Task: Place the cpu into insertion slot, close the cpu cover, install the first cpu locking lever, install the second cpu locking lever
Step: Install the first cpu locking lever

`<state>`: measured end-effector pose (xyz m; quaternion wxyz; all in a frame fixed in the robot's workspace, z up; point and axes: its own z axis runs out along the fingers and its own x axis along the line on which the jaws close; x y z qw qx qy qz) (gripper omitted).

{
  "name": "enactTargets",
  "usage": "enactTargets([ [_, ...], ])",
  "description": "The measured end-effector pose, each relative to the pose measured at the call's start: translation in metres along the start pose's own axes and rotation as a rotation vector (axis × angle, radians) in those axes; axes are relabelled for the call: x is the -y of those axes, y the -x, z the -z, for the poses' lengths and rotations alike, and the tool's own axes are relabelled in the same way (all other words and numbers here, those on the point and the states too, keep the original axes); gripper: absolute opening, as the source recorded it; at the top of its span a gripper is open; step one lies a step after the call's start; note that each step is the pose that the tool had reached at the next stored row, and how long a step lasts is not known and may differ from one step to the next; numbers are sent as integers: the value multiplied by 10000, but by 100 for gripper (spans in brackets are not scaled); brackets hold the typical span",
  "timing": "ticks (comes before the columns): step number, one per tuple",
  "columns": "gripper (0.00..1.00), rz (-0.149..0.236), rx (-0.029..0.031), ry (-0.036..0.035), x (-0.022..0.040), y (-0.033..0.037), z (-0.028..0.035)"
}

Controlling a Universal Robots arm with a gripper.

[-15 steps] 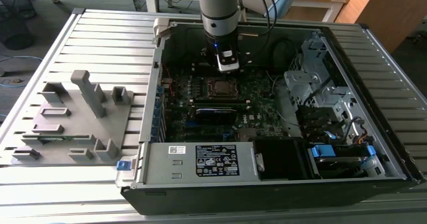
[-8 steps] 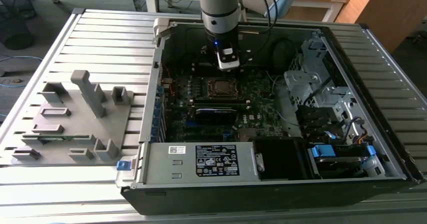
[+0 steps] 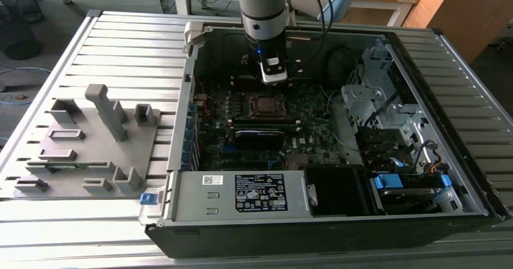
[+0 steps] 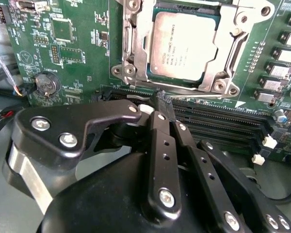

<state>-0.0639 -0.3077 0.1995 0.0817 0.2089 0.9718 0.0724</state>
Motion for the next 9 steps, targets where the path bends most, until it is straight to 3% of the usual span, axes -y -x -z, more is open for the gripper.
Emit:
enactTargets([
  [4, 11, -5, 30, 81, 4, -11, 0],
  [9, 11, 8, 151, 147, 12, -27, -1],
])
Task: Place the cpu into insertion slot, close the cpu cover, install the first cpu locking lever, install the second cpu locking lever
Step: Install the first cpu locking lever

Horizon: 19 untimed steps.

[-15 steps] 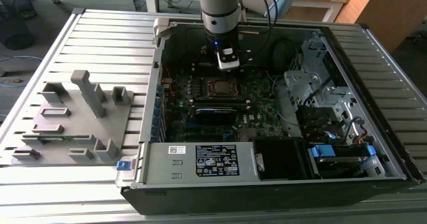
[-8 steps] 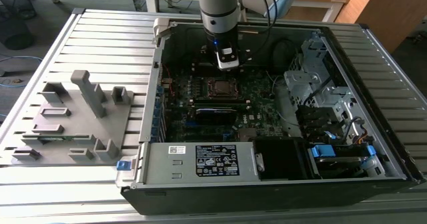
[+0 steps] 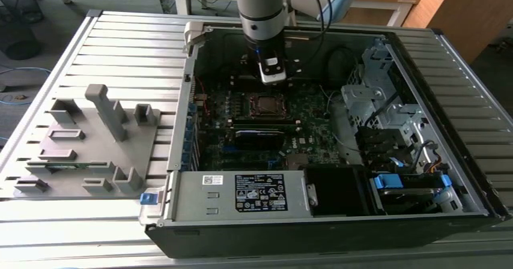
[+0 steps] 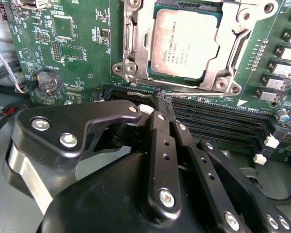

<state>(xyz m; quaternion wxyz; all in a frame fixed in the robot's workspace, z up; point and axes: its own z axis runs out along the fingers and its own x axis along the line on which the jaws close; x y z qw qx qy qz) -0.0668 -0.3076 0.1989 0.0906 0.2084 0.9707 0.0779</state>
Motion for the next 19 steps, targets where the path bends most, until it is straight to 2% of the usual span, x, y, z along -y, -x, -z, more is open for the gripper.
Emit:
enactTargets([
  [4, 11, 7, 78, 61, 9, -20, -1],
  [10, 11, 2, 94, 108, 12, -28, -2],
  [15, 11, 10, 147, 132, 15, -29, -14],
  [19, 11, 12, 164, 141, 23, -28, -22],
])
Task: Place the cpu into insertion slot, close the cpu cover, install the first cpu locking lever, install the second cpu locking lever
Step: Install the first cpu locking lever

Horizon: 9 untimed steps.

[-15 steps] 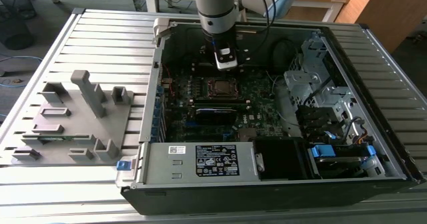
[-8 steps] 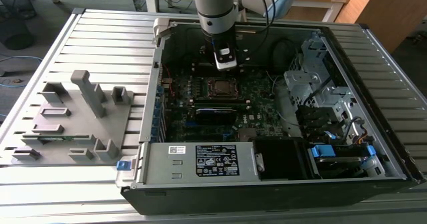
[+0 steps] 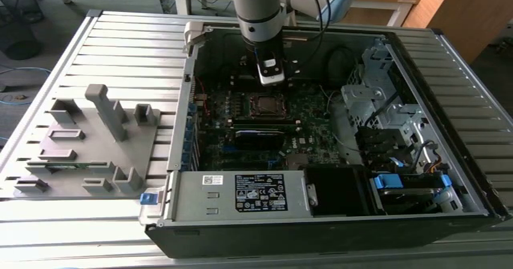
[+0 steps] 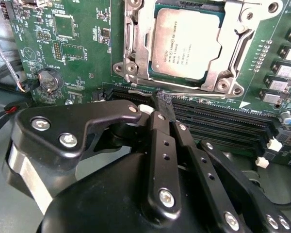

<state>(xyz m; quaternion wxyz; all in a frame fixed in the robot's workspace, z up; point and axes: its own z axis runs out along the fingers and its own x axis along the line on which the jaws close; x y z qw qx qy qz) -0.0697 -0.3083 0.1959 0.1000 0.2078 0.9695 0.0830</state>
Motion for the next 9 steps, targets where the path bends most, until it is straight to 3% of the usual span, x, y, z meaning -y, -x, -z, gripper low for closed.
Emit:
enactTargets([
  [9, 11, 24, 16, 13, 56, 22, -9],
])
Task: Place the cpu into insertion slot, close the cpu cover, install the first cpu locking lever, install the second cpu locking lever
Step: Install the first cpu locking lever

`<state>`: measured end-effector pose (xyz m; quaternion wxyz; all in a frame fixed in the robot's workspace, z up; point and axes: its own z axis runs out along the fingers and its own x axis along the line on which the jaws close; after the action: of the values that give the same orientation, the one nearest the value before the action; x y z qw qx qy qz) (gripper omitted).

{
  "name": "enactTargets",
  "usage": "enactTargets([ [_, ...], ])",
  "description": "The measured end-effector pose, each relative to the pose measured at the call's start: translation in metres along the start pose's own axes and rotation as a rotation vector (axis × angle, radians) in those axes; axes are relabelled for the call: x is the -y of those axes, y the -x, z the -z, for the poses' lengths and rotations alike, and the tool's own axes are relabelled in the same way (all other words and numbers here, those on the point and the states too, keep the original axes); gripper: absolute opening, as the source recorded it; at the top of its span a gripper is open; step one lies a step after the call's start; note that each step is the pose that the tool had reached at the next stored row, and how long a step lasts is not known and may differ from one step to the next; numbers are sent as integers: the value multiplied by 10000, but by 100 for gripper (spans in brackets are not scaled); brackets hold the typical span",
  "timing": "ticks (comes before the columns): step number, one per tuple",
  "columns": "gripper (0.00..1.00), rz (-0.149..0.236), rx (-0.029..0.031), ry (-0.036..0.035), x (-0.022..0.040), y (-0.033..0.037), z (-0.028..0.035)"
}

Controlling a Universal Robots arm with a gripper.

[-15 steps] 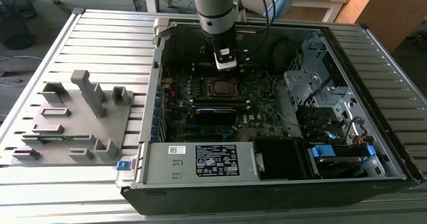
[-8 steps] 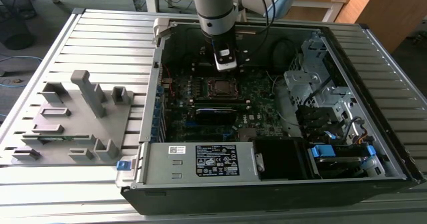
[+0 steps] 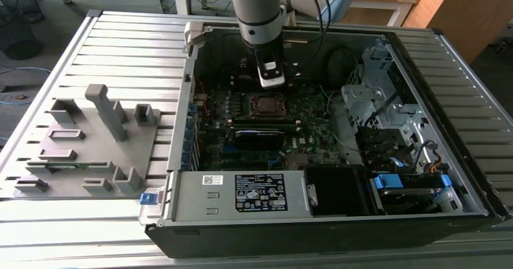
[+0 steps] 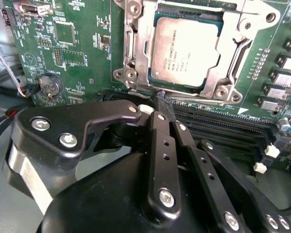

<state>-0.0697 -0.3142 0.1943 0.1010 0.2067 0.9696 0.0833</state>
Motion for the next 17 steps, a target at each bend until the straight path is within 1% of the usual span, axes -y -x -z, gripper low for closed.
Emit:
enactTargets([
  [3, 11, 11, 18, 9, 12, 2, -10],
  [6, 11, 28, 50, 21, 23, 2, -24],
  [7, 11, 30, 65, 36, 23, 2, -31],
  [9, 11, 36, 79, 40, 24, 1, -35],
  [10, 11, 34, 77, 45, 24, 1, -35],
  [11, 11, 26, 67, 73, 25, 1, -35],
  [14, 11, -8, 12, 210, 22, 1, -36],
  [16, 11, -15, 6, 232, 20, 3, -23],
  [17, 11, -15, 5, 230, 17, 6, -5],
])
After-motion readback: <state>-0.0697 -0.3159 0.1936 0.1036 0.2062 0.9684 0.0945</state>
